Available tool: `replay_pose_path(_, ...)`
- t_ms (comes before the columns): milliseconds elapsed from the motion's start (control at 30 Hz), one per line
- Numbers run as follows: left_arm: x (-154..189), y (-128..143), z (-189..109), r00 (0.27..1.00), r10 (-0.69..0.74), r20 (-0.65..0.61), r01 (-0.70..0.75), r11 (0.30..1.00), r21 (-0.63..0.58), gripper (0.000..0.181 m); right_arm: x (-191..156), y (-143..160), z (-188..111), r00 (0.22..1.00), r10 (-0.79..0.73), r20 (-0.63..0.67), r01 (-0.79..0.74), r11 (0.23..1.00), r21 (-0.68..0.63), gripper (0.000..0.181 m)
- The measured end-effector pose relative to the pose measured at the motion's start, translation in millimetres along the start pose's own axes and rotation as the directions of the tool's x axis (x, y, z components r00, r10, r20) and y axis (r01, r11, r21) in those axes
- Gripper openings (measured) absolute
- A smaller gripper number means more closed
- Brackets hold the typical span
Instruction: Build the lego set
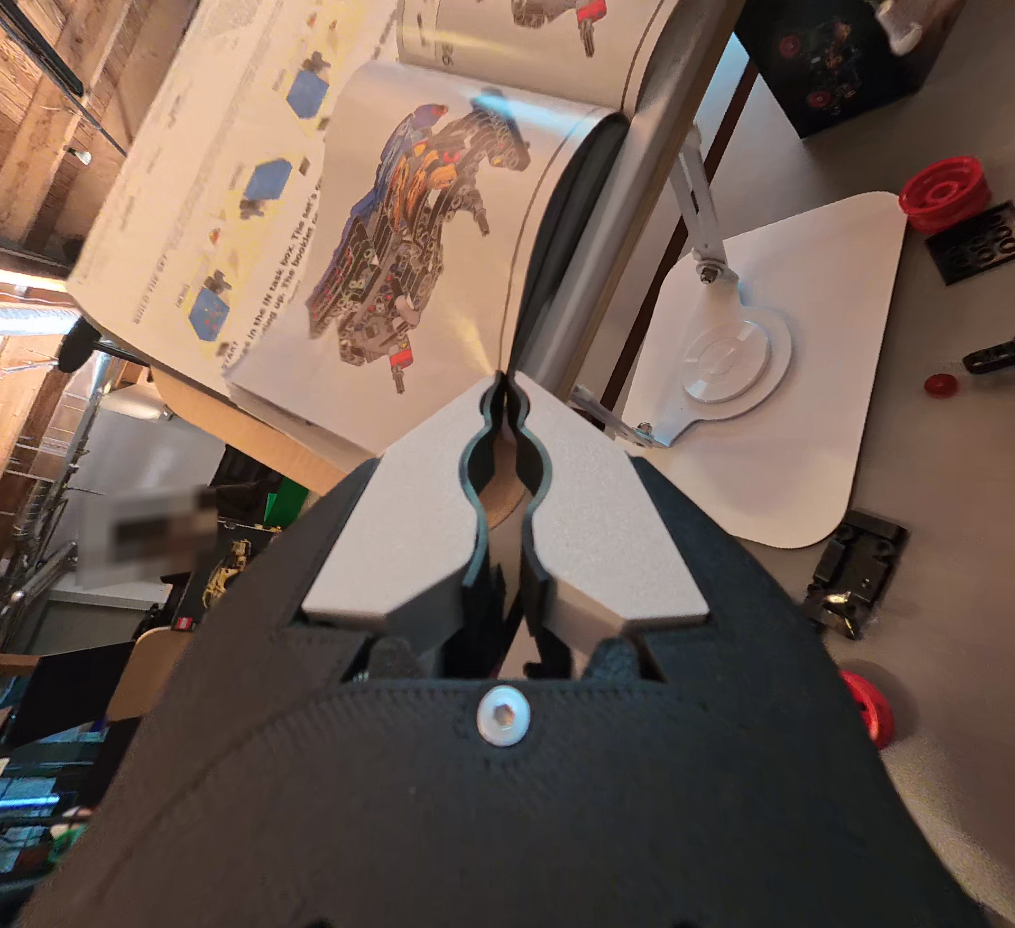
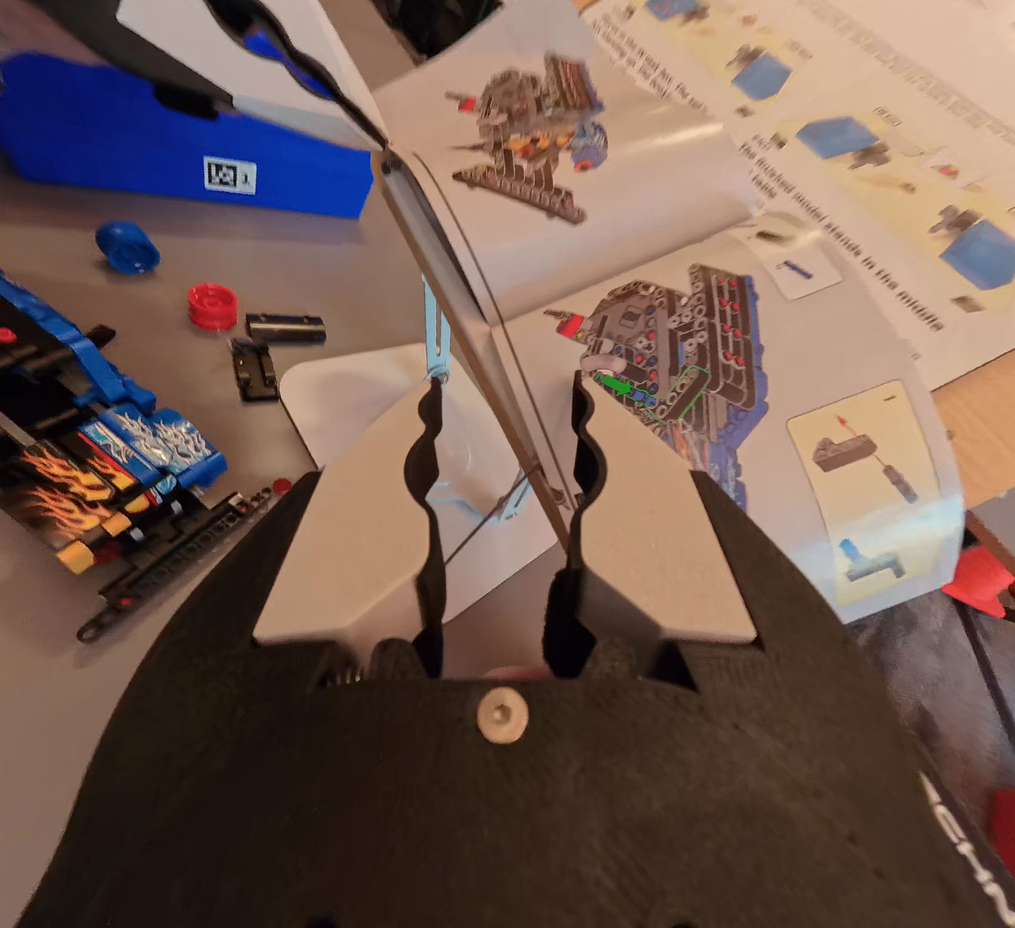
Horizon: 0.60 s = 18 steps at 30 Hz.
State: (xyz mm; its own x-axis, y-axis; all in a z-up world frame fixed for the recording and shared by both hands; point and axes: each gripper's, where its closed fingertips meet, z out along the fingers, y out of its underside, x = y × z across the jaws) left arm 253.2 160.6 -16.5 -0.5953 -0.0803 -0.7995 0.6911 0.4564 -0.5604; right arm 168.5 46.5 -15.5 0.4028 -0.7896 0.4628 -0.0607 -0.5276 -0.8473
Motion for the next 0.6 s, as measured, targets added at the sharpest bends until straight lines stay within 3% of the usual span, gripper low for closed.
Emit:
replay_pose_path(300,0.2,-48.7,-10.1,0.984,0.156,0.085,-0.159,0.987,0.036,0.000,-10.9,-30.2,-2.5,0.985,-0.141,-0.102,0.146,0.989,0.038,0.043)
replay_pose_path(500,30.7,-110.2,-3.5,0.961,0.242,0.136,-0.257,0.960,0.108,0.000,-13.3,-43.6,0.9,0.933,-0.259,-0.249,0.271,0.962,0.016,0.046)
replay_pose_path(600,51.8,-140.2,-2.3,0.949,0.269,0.164,-0.296,0.939,0.175,0.000,0.1,-43.8,-2.9,0.892,-0.268,-0.364,0.286,0.958,-0.004,0.025)
